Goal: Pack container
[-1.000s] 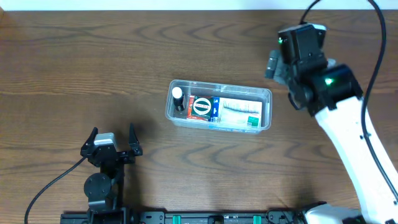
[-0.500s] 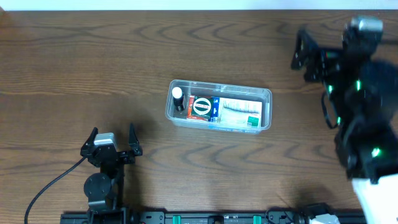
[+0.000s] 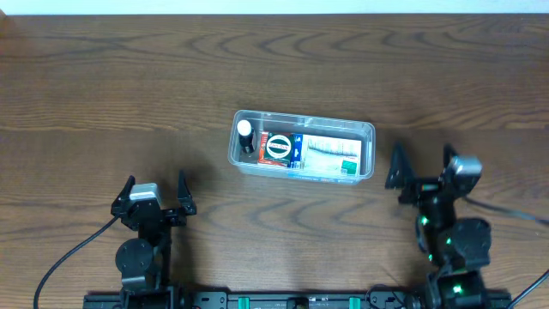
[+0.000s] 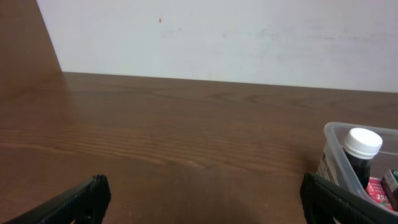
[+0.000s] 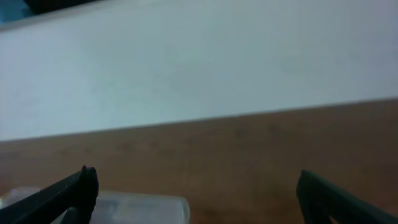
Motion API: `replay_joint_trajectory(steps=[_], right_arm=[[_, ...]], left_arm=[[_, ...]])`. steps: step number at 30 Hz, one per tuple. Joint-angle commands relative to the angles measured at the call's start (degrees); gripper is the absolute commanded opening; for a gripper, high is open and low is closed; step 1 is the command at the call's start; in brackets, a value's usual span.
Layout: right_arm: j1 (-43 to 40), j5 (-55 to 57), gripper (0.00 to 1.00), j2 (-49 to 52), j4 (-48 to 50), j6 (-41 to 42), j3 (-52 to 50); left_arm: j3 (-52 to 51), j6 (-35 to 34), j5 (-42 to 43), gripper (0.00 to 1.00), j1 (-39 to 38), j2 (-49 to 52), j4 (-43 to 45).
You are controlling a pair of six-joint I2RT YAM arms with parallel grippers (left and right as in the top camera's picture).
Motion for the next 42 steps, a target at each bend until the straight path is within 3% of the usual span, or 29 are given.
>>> replay_joint_trajectory(steps=[1, 11, 23, 42], right_arm=[[-0.5, -0.3, 0.99, -4.3, 0.8, 3.2, -4.5], [-0.7, -0.2, 0.99, -10.9, -4.5, 3.3, -8.1], [-3.9, -1.7, 0.99, -19.1, -18.1, 3.3, -8.3], [-7.4, -3.7, 0.99, -22.7, -18.4, -1.0, -8.3]], left_arm=[[-0.9, 0.2, -0.5, 0.98, 0.3, -0.3, -2.2], [-0.9, 0.2, -0.5, 0.98, 0.3, -0.3, -2.2], [-0.9, 0.2, -0.5, 0.98, 0.3, -0.3, -2.2], [-0.9, 0.2, -0.5, 0.98, 0.3, -0.3, -2.2]])
